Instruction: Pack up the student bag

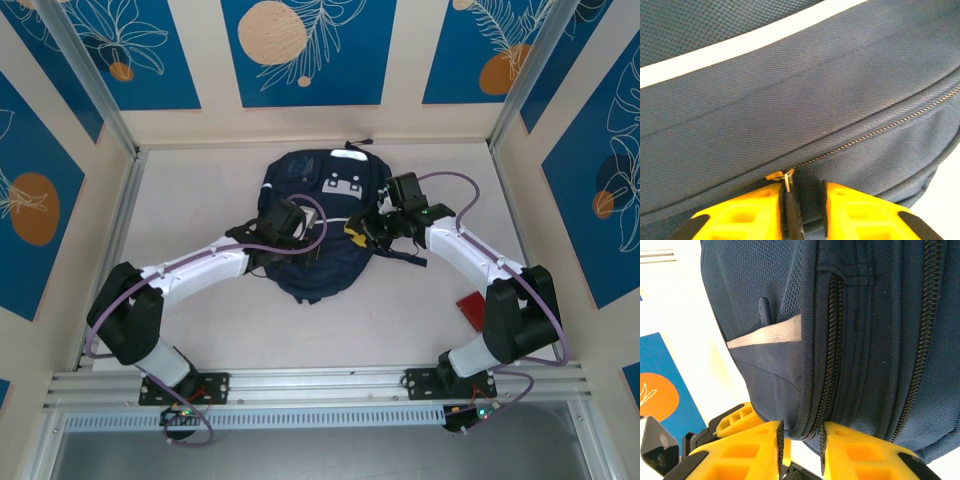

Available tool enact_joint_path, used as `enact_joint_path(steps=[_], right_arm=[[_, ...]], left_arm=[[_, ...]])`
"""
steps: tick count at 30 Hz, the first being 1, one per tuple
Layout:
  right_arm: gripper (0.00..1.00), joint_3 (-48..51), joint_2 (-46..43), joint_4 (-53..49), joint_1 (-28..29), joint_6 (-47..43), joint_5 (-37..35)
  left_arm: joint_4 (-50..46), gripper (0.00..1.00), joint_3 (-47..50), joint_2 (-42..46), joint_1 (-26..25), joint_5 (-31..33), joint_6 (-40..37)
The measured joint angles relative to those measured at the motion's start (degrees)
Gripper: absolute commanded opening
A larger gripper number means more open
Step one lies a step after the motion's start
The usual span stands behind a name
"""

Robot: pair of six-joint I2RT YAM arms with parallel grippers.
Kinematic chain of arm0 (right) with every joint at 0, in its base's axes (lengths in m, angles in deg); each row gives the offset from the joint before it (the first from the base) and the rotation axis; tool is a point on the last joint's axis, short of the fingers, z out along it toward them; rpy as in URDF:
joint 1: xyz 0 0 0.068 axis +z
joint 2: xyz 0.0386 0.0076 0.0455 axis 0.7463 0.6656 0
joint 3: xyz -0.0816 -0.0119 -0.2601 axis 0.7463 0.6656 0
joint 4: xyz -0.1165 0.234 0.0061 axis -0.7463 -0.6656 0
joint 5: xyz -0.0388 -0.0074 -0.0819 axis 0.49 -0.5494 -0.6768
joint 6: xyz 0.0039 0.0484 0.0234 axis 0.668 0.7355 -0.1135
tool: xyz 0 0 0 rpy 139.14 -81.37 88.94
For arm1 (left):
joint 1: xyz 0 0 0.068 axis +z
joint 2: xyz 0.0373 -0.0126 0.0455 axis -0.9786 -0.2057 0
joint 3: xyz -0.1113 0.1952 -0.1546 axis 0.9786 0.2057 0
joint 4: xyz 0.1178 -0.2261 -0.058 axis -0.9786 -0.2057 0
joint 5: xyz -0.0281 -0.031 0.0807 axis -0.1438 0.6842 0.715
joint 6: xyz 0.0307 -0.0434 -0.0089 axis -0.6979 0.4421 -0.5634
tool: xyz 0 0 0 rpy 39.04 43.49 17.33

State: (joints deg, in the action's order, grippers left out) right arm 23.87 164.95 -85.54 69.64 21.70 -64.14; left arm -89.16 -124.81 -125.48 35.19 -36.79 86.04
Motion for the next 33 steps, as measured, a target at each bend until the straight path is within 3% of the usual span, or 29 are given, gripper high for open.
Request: enact_joint_path(steps=[5,10,15,21,24,28,33], right_arm=[[0.21,0.00,0.00,-0.24,0.00,0.42,-0.26],[0.11,0.00,0.00,-1.25,0.00,0.66,-2.08],[0.08,0.02,-0.04,-2.58,0.02,0.79,-4.46],[0.09,0.02,-0.74,-3.26,-0.50,-0.09,-6.21],[0.21,0.11,-0.81,-3.21,-1.29,-0.63,-6.27],[0.53,0.85,-1.66,-3.13,-2.23,-1.49,-6.54],[0.65,3.17,-6.32,-3.52,-2.64,-1.46,-6.49]], left_arm=[[-0.92,0.00,0.00,-0.02,0.00,2.95,-0.28],[-2.84,0.00,-0.02,0.00,-0.07,5.86,-0.50],[-4.57,0.00,0.79,1.42,0.74,7.74,-2.23],[-4.42,0.00,4.96,5.11,6.05,6.32,-5.09],[-4.15,0.00,5.68,5.73,7.04,4.46,-6.47],[-3.87,0.00,5.84,7.45,5.81,2.25,-7.34],[-4.15,0.00,5.05,8.44,0.59,0.96,-7.56]])
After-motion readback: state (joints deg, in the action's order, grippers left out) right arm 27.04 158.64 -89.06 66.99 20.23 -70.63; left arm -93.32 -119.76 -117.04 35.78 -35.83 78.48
